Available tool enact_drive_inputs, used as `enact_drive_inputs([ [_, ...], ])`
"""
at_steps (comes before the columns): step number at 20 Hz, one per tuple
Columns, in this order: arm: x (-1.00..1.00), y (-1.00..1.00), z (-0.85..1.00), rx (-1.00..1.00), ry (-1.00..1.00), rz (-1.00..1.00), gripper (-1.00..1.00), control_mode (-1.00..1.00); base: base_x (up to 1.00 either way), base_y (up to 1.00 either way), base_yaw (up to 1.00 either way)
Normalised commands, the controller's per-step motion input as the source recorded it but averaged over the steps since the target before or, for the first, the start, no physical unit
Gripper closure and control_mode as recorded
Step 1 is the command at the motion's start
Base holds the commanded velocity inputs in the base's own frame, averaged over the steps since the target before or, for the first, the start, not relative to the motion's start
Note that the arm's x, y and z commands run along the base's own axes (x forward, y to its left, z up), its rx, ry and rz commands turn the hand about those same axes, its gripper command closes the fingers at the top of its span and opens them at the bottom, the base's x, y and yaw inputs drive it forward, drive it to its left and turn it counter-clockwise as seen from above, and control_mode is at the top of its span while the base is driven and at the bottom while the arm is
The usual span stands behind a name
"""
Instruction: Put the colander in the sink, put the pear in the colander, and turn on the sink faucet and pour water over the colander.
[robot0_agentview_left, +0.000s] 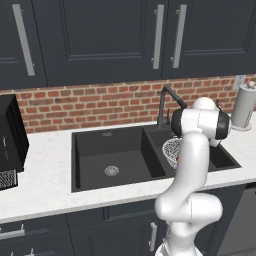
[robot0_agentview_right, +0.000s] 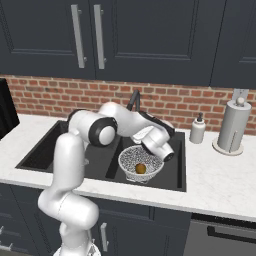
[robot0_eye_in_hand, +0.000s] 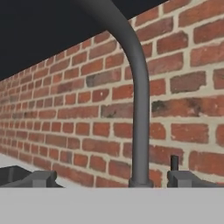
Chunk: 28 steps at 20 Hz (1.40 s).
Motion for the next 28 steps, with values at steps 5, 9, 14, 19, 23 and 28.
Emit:
enact_drive_inputs([
  [5, 0.12, 0.00, 0.00, 0.02, 0.00, 0.12, -1.00, -1.00, 0.00, 0.00, 0.00],
  [9, 0.27, 0.00, 0.00, 0.00, 0.00, 0.10, -1.00, -1.00, 0.00, 0.00, 0.00],
  [14, 0.29, 0.00, 0.01, 0.00, 0.00, 0.07, -1.00, -1.00, 0.00, 0.00, 0.00],
  [19, 0.18, 0.00, 0.00, 0.00, 0.00, 0.03, -1.00, -1.00, 0.00, 0.00, 0.00],
  [23, 0.34, 0.00, 0.00, 0.00, 0.00, 0.00, -1.00, -1.00, 0.00, 0.00, 0.00],
  [28, 0.38, 0.00, 0.00, 0.00, 0.00, 0.00, -1.00, -1.00, 0.00, 0.00, 0.00],
])
